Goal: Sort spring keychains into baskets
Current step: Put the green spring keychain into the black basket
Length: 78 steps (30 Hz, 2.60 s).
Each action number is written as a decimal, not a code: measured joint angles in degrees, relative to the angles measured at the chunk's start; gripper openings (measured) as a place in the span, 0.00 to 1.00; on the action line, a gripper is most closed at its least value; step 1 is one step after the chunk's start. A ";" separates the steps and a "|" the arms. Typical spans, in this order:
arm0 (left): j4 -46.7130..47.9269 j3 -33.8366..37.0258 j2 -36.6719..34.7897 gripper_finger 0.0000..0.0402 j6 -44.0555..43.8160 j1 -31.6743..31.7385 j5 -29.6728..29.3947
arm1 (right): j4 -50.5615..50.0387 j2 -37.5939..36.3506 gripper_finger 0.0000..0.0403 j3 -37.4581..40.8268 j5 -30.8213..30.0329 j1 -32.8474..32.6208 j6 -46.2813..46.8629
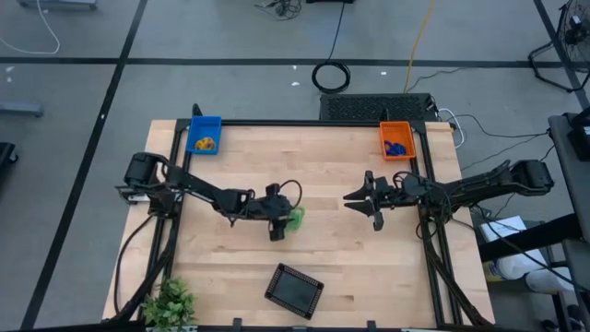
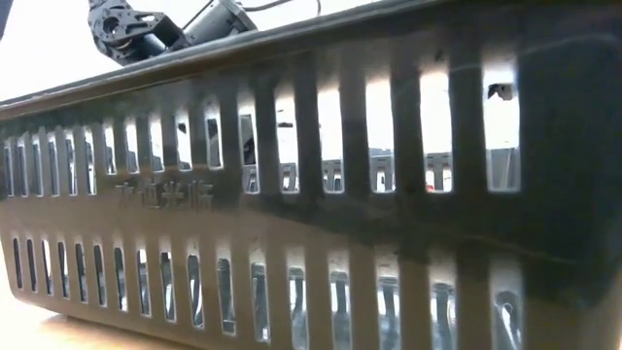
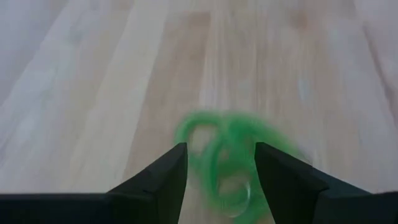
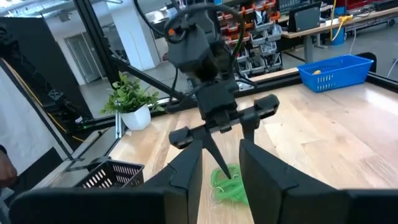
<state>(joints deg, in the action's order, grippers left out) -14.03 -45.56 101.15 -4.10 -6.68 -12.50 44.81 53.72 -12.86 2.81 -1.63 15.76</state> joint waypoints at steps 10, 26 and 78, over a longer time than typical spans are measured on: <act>-2.20 -0.12 0.13 0.49 -1.59 0.27 1.31 | -0.45 0.01 0.23 0.00 -0.02 0.00 -0.12; 0.58 -0.09 0.13 0.49 -4.59 0.33 0.30 | -0.06 0.01 0.23 0.00 -0.02 0.00 -0.17; 2.42 -5.72 5.84 0.49 -3.58 2.21 2.50 | -0.72 0.00 0.23 0.02 -1.33 0.02 -0.02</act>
<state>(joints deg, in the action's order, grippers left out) -11.61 -51.28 106.98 -7.68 -4.47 -10.00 44.09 53.73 -12.84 1.48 -1.61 15.75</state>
